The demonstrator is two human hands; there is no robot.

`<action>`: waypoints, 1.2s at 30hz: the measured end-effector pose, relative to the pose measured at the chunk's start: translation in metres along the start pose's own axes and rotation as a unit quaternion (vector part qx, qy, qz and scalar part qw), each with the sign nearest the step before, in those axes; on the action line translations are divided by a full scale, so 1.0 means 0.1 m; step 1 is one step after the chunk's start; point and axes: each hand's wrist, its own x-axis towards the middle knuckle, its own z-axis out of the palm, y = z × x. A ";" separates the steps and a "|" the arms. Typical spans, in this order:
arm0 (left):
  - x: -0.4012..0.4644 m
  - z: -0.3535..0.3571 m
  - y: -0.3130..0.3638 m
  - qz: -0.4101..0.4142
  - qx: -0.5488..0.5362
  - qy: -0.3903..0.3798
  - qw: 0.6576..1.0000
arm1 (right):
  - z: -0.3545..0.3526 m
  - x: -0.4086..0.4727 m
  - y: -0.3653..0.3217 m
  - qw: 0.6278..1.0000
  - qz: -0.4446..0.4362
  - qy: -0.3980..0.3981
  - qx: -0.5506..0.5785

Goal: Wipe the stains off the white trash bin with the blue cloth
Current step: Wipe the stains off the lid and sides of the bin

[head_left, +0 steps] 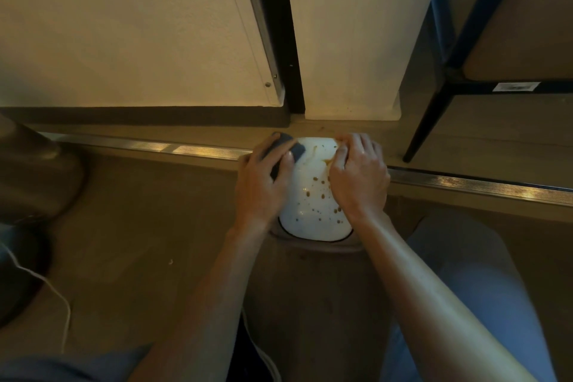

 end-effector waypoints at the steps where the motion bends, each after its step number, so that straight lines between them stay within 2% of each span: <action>1: 0.13 0.00 0.06 -0.024 0.003 -0.006 1.000 | 0.00 0.00 0.00 1.000 0.002 0.000 -0.002; 4: 0.35 0.09 0.31 -0.023 0.042 -0.027 0.998 | 0.01 0.00 -0.01 1.000 0.005 0.004 -0.009; 7: 0.14 0.10 0.36 0.049 0.094 -0.006 0.994 | 0.00 0.00 0.00 1.000 0.006 0.006 -0.006; 9: -0.10 0.04 0.22 0.086 0.082 0.023 0.993 | -0.01 -0.01 0.00 1.000 0.002 -0.001 -0.004; 11: -0.16 -0.06 0.07 0.067 0.043 0.016 0.997 | -0.01 -0.01 0.00 1.000 0.002 -0.006 -0.001; 13: -0.03 -0.09 0.02 0.015 0.023 -0.007 1.000 | -0.01 -0.01 -0.01 1.000 0.004 -0.009 -0.001; 17: 0.36 0.03 0.25 -0.014 0.071 -0.024 0.997 | -0.04 -0.01 -0.03 1.000 0.007 -0.010 -0.002; 20: 0.23 0.09 0.37 0.051 0.115 0.003 0.992 | -0.05 -0.01 -0.03 1.000 0.009 -0.014 0.003; 23: -0.10 0.01 0.20 0.111 0.100 0.017 0.989 | -0.05 -0.02 -0.03 1.000 0.005 -0.014 0.003; 28: 0.14 -0.02 0.14 0.019 0.072 0.009 0.997 | -0.04 -0.02 -0.04 1.000 0.007 -0.014 0.004; 30: 0.33 0.05 0.28 0.012 0.074 0.000 0.997 | -0.04 -0.01 -0.05 1.000 0.009 -0.012 0.004; 34: 0.19 0.12 0.38 0.121 0.096 -0.005 0.988 | -0.05 -0.01 -0.04 1.000 0.005 -0.008 0.009; 36: 0.02 0.07 0.26 0.150 0.094 0.013 0.984 | -0.05 -0.01 -0.03 1.000 0.003 -0.010 0.010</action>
